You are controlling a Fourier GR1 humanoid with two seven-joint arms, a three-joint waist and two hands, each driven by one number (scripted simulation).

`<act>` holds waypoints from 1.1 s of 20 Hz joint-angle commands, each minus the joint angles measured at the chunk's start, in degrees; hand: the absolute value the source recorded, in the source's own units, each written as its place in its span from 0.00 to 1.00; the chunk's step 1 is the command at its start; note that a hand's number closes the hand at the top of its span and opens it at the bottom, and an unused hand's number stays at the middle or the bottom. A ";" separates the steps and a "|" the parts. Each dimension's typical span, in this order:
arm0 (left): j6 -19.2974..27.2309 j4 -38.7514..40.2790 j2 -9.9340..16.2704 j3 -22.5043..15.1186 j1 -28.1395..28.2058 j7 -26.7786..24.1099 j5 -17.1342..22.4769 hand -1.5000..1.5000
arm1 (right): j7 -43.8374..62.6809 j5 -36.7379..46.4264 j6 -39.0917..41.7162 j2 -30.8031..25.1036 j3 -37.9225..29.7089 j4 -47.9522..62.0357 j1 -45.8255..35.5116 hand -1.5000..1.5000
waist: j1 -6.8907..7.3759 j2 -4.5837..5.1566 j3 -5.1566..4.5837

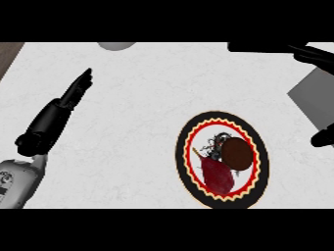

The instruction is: Pick the cupcake from the plate and place it in the cardboard box

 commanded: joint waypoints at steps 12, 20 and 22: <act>-1.55 -1.79 -0.67 2.21 1.72 1.39 -0.42 0.50 | 3.39 27.32 -0.53 -7.59 17.60 -18.92 0.68 0.00 | -1.95 -0.89 -0.18; -3.86 0.84 -1.08 4.95 3.20 -1.48 -2.39 0.50 | 10.90 32.78 5.53 -7.20 15.81 -27.11 7.67 0.00 | -2.36 -0.74 -0.17; -2.97 1.65 -3.90 3.52 2.78 -2.29 -4.45 0.50 | 11.70 37.71 3.18 -2.70 18.48 -24.93 9.33 0.00 | -2.13 -0.65 -0.15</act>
